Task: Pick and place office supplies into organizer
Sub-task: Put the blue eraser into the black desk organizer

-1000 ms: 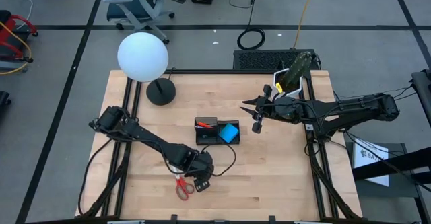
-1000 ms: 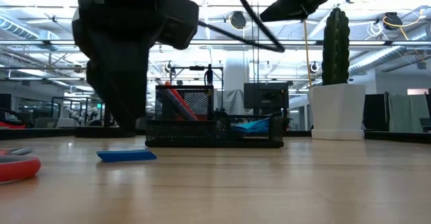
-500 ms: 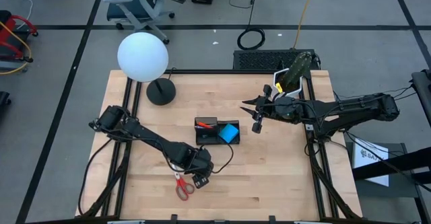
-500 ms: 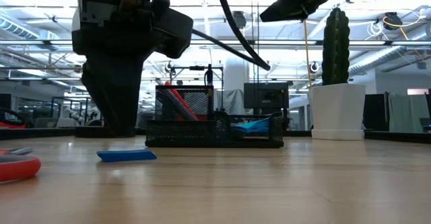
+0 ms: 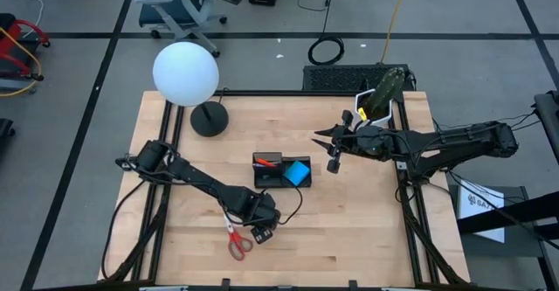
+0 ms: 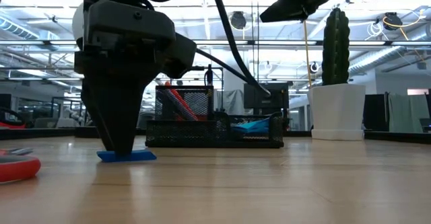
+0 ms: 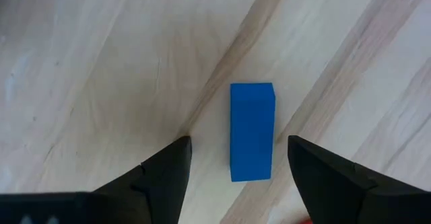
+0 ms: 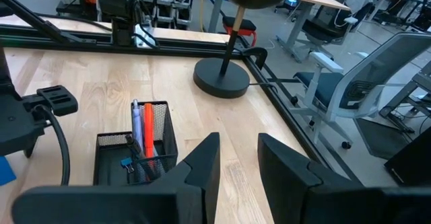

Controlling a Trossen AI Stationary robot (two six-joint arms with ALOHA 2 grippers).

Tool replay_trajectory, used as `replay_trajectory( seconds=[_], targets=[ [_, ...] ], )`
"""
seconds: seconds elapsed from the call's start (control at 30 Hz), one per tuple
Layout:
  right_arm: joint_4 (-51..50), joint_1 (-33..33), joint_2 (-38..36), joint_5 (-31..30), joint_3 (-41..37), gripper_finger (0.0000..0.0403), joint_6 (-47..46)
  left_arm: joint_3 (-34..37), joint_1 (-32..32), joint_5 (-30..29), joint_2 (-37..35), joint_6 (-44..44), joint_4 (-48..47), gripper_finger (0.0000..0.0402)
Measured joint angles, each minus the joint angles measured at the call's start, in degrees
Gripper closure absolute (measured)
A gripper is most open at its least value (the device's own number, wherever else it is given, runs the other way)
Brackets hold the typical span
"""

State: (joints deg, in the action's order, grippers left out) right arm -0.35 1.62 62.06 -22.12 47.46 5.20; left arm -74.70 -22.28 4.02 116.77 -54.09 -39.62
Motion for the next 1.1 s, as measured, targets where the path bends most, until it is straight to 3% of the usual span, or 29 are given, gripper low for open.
replay_trajectory(
  seconds=[0.17,0.43,0.57,1.1],
  targets=[
    [0.01,0.0,0.0,0.01,0.0,0.0312,0.02,0.2,0.04,0.29,-1.23,-1.15,0.32,0.0172],
    [0.01,-0.01,0.0,0.01,0.0,0.0312,0.02,-0.44,-0.05,-0.47,-1.44,-2.29,-0.17,0.0288],
    [0.01,0.0,0.0,0.01,0.0,0.0312,0.06,-0.48,-0.09,-0.67,-1.44,-2.01,-0.17,0.0328],
    [0.01,-0.01,0.0,-0.01,0.0,0.0312,0.17,-0.35,0.04,-2.49,-5.89,1.84,1.21,0.0343]
  ],
)
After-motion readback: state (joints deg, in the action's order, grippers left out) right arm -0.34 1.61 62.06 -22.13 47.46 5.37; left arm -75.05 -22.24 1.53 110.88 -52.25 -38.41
